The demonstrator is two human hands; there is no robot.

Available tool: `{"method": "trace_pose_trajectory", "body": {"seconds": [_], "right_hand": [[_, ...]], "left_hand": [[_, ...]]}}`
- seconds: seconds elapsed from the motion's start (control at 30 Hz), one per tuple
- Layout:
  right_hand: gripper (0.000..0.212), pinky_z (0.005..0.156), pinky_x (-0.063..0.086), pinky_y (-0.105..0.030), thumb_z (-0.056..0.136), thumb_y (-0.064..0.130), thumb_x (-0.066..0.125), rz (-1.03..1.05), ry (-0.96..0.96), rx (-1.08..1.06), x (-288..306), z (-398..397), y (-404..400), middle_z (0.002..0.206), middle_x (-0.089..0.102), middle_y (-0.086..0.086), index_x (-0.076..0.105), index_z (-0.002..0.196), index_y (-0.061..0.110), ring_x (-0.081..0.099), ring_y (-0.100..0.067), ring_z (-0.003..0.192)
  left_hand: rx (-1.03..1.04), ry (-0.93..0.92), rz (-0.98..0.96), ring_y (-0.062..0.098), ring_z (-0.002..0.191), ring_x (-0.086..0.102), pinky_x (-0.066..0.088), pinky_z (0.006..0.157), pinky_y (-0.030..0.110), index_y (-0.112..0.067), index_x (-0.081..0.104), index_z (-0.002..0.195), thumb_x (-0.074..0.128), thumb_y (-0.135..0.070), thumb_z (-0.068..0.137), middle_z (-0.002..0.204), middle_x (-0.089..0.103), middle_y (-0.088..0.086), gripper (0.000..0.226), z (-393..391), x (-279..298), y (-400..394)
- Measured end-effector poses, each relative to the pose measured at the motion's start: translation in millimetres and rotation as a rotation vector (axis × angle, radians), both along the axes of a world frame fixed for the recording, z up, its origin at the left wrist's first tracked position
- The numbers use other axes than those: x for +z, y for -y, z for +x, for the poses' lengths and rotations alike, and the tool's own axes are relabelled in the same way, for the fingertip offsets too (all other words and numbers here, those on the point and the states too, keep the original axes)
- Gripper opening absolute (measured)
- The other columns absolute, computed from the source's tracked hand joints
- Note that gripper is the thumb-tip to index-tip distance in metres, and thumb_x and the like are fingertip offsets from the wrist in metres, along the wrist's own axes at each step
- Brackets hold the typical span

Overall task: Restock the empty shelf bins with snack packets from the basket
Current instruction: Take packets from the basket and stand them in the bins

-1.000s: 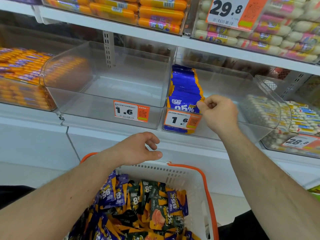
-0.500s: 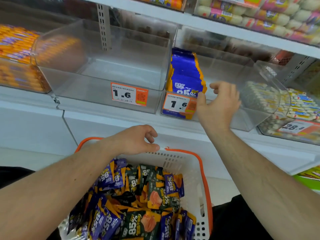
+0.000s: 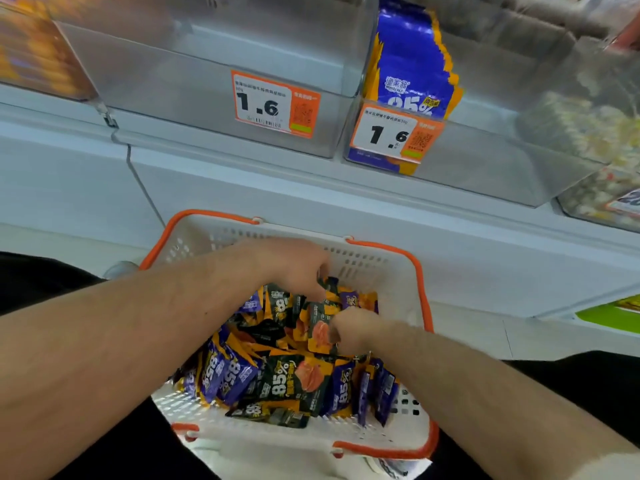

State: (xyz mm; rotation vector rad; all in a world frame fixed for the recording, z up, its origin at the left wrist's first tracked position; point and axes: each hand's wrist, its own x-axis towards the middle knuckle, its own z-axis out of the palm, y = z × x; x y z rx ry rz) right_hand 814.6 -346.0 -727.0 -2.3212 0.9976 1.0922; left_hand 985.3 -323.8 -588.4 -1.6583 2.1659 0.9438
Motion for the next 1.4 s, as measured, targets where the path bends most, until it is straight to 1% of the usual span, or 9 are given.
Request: {"method": "trace_pose_trajectory", "body": {"seconds": [0.23,0.43,0.57,0.7,0.8,0.9,1.1,1.2,1.4], "right_hand": [[0.024,0.077,0.059,-0.043,0.083,0.01,0.067,0.009,-0.06,0.01,-40.7,-14.2,-25.8,0.102,0.066,-0.012,0.067,0.107,0.012,0.063,-0.032,0.09],[0.012,0.075,0.051,-0.037,0.089,0.009,0.062,0.092,-0.028,0.063,-10.2,-3.5,-6.2,0.098,0.065,-0.01,0.068,0.099,0.008,0.058,-0.026,0.087],[0.008,0.071,0.044,-0.038,0.092,0.014,0.061,0.078,0.14,-0.006,38.2,5.7,23.2,0.084,0.053,-0.002,0.055,0.086,0.014,0.048,-0.02,0.075],[0.009,0.073,0.049,-0.036,0.093,0.02,0.063,-0.006,0.345,-0.141,102.0,3.9,48.8,0.084,0.061,-0.002,0.058,0.089,0.014,0.059,-0.022,0.077],[0.013,0.075,0.051,-0.038,0.093,0.012,0.063,0.026,0.522,-0.368,143.2,-3.7,64.0,0.083,0.064,-0.003,0.055,0.084,0.016,0.061,-0.021,0.077],[0.017,0.06,0.05,-0.029,0.094,0.001,0.059,0.089,0.746,-0.582,177.7,-7.9,69.2,0.076,0.065,-0.011,0.053,0.082,0.012,0.063,-0.015,0.06],[0.021,0.053,0.041,-0.026,0.095,-0.003,0.054,0.139,1.096,-0.775,210.7,8.4,66.0,0.065,0.06,-0.011,0.05,0.081,0.012,0.059,-0.012,0.047],[0.024,0.054,0.04,-0.027,0.095,-0.004,0.053,0.136,1.271,-0.861,222.1,13.0,62.6,0.059,0.06,-0.009,0.048,0.078,0.012,0.057,-0.01,0.044],[0.013,0.044,0.038,-0.017,0.093,0.006,0.063,0.032,1.345,-0.84,248.2,10.6,51.6,0.069,0.063,-0.015,0.062,0.082,0.012,0.048,-0.01,0.043]], "left_hand": [[0.014,-0.006,-0.019,0.017,0.108,0.055,0.046,0.093,0.032,-0.019,0.05,0.134,0.061,-0.044,0.092,0.127,0.056,-0.003,0.049,0.6,0.0,-0.1],[0.049,-0.027,-0.029,0.017,0.114,0.053,0.045,0.097,0.034,-0.02,0.049,0.134,0.061,-0.043,0.092,0.131,0.055,-0.002,0.05,6.0,3.4,2.8],[0.075,-0.049,-0.026,0.017,0.117,0.053,0.043,0.098,0.031,-0.02,0.047,0.138,0.062,-0.042,0.092,0.134,0.054,-0.003,0.053,11.2,7.5,6.0],[0.199,-0.14,-0.025,0.016,0.113,0.056,0.046,0.095,0.031,-0.02,0.039,0.143,0.065,-0.043,0.089,0.137,0.052,-0.004,0.065,25.6,21.4,13.4],[0.341,-0.235,-0.062,0.015,0.11,0.056,0.044,0.09,0.028,-0.021,0.037,0.143,0.066,-0.046,0.088,0.136,0.053,-0.004,0.067,39.8,32.9,19.8],[0.523,-0.404,-0.049,0.016,0.11,0.057,0.043,0.092,0.03,-0.023,0.037,0.141,0.068,-0.05,0.085,0.133,0.055,-0.004,0.07,49.0,40.7,22.4],[0.653,-0.718,0.001,0.015,0.107,0.065,0.048,0.094,0.035,-0.021,0.059,0.116,0.067,-0.044,0.082,0.111,0.07,-0.006,0.042,50.9,52.0,17.7],[0.627,-0.84,-0.043,0.014,0.098,0.07,0.049,0.101,0.045,-0.026,0.07,0.102,0.072,-0.018,0.086,0.103,0.075,-0.005,0.018,50.5,56.8,15.3],[0.695,-0.923,-0.293,0.011,0.091,0.072,0.054,0.094,0.041,-0.027,0.071,0.097,0.076,-0.01,0.081,0.095,0.076,-0.008,0.024,38.3,68.7,21.0]]}}
